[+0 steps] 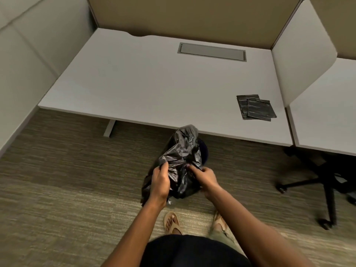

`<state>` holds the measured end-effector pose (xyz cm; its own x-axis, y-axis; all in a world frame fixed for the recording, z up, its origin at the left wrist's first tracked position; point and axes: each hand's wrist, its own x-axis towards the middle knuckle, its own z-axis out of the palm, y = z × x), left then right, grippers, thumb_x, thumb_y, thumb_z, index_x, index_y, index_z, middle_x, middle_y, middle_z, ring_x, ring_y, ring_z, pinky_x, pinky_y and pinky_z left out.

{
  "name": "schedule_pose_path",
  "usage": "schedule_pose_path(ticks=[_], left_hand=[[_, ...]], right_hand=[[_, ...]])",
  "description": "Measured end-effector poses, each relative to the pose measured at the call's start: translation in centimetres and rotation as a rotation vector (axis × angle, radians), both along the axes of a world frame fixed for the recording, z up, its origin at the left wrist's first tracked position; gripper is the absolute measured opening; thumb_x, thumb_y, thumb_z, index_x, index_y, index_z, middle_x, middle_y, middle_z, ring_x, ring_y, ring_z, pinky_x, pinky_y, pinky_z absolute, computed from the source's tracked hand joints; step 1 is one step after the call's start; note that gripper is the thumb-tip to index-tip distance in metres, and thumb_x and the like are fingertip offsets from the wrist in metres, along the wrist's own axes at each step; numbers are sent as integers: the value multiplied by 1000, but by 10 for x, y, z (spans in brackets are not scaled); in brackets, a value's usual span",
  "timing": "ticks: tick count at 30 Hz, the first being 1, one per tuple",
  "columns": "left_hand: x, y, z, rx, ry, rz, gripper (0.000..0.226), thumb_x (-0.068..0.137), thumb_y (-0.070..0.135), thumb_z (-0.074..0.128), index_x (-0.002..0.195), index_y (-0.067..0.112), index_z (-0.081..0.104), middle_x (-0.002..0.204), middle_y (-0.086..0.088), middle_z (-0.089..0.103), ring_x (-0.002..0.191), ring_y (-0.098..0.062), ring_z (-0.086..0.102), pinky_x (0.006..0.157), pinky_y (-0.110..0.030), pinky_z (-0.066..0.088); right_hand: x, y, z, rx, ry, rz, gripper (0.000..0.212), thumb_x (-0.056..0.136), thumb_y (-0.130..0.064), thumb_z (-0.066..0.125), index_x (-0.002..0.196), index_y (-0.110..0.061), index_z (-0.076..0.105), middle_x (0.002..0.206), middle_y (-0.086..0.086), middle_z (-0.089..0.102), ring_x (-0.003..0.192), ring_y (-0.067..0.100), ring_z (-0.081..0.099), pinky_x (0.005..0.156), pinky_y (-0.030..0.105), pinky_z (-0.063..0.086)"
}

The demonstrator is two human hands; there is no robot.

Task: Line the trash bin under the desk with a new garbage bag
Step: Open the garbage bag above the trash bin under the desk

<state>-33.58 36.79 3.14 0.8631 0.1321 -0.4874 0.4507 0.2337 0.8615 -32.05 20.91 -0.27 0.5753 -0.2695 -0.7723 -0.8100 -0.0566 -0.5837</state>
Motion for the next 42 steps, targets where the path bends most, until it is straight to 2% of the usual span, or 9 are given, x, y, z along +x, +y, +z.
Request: schedule_pose_path(ticks=[3, 9, 12, 16, 23, 26, 30, 36, 42], left_hand=[[-4, 21, -7, -2, 41, 117, 37, 97, 43, 47, 93, 28, 80, 101, 3, 81, 96, -14, 77, 78, -30, 59], [-12, 79, -34, -113, 339, 361, 27, 103, 35, 52, 107, 18, 72, 96, -5, 78, 84, -19, 74, 63, -33, 56], [-23, 106, -49, -98, 357, 384, 22, 101, 15, 55, 119, 14, 67, 111, -13, 74, 97, -24, 71, 75, -39, 57], [-31, 124, -61, 186, 319, 394, 70, 90, -9, 54, 148, 28, 41, 137, -15, 59, 104, -24, 66, 81, -38, 57], [7, 93, -69, 159, 232, -180, 94, 77, 23, 88, 155, 35, 35, 142, 2, 56, 128, -23, 57, 105, -48, 51], [13, 71, -87, 164, 322, -271, 79, 71, 21, 90, 143, 16, 55, 139, -15, 65, 127, -32, 62, 111, -47, 48], [22, 50, -102, 753, 495, 15, 94, 85, 25, 81, 157, -3, 27, 166, -24, 24, 151, -41, 28, 122, -48, 28], [42, 40, -87, 1250, 362, 160, 83, 58, 18, 93, 130, 8, 55, 161, -18, 18, 137, -46, 34, 111, -56, 34], [47, 33, -101, 1371, 196, -200, 63, 72, 39, 87, 126, 19, 62, 151, -12, 39, 125, -37, 52, 100, -52, 49]], right_hand=[[7, 1, -4, -190, -78, -20, 17, 85, -34, 70, 91, -21, 78, 98, 7, 80, 97, 28, 74, 92, 44, 60], [11, -26, -10, 162, -149, -363, 30, 79, 5, 54, 67, -17, 70, 64, 1, 70, 52, 13, 64, 48, 26, 52], [10, -36, -9, 321, -171, -442, 40, 75, 14, 47, 68, -17, 72, 67, 3, 72, 63, 18, 66, 59, 32, 54], [-4, -37, -4, 454, -166, -381, 39, 75, 16, 46, 86, -10, 73, 82, 10, 76, 69, 23, 72, 60, 35, 58], [-52, -11, 6, 612, -185, -4, 44, 71, -25, 72, 112, -9, 77, 113, 15, 77, 102, 27, 72, 90, 43, 56], [-51, -17, 18, 516, -310, 113, 36, 81, -28, 80, 113, -11, 77, 117, 16, 77, 110, 29, 73, 98, 44, 54], [-36, -52, 28, 451, -365, 178, 33, 84, -17, 83, 114, -6, 76, 115, 21, 77, 105, 33, 75, 89, 39, 60], [0, -111, 23, 133, -352, 205, 14, 96, -9, 69, 96, -16, 81, 89, 9, 82, 82, 27, 76, 65, 26, 59], [19, -142, -12, -613, -292, 203, 13, 95, -28, 66, 93, -27, 80, 98, 1, 75, 88, 14, 66, 72, 30, 53]])
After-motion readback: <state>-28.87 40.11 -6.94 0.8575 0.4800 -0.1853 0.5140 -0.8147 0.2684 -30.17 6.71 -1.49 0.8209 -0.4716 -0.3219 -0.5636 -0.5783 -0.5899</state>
